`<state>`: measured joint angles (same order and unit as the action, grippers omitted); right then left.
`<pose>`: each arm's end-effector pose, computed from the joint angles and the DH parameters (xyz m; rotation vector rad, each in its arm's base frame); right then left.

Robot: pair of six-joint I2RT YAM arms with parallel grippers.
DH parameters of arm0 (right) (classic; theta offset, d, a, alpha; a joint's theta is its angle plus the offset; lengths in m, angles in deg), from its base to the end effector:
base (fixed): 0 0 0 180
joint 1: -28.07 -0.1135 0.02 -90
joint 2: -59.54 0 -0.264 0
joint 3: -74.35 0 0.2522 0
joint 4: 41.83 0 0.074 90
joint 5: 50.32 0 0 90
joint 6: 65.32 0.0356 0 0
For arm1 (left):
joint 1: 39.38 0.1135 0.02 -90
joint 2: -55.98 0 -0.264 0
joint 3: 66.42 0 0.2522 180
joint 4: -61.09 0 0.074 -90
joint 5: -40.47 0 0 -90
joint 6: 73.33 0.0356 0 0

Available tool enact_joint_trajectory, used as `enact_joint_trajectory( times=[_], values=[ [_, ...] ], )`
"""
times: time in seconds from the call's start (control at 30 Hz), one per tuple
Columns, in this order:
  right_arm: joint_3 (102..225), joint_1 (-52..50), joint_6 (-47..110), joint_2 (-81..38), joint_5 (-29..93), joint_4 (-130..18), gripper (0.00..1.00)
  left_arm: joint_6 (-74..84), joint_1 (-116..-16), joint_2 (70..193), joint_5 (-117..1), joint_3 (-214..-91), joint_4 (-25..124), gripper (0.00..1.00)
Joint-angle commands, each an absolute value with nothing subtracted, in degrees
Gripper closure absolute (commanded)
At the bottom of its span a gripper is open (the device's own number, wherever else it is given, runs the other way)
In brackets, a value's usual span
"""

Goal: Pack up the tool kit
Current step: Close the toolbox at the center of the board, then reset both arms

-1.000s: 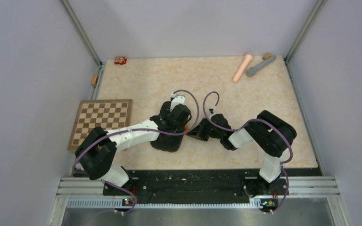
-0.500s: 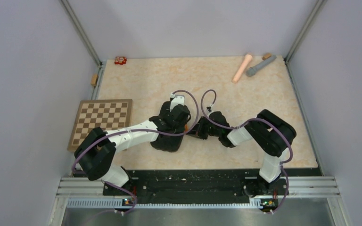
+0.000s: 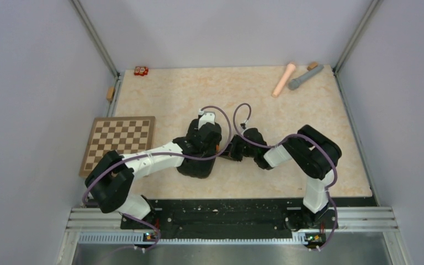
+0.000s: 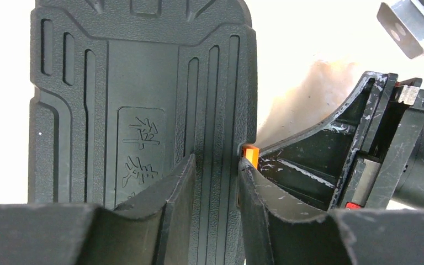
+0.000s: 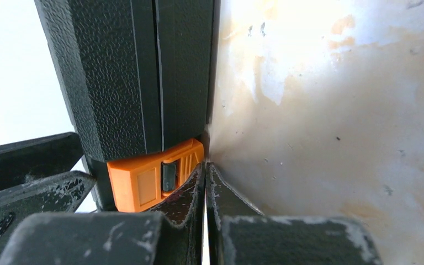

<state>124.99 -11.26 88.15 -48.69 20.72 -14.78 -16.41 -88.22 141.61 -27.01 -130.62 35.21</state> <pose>0.2483 0.2184 0.0966 0.2784 2.3976 1.3227 0.2124 -0.2222 0.2060 0.1394 2.3258 -0.2458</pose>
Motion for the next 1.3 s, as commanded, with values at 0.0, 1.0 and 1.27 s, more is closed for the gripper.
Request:
enact_joint_trajectory(
  times=[0.0,1.0,1.27],
  values=[
    [127.2,-10.2,84.0,-43.6,23.3,-15.9,0.98,-20.2,-90.1,142.4,-41.5,-127.5,28.7,0.60],
    [130.3,1.4,36.2,34.0,78.5,-74.3,0.01,6.4,-72.5,66.2,1.4,-123.3,21.7,0.01],
    [126.6,1.3,32.3,44.9,82.3,-73.1,0.01,3.9,-72.5,53.8,0.5,-113.9,24.0,0.01]
  ],
)
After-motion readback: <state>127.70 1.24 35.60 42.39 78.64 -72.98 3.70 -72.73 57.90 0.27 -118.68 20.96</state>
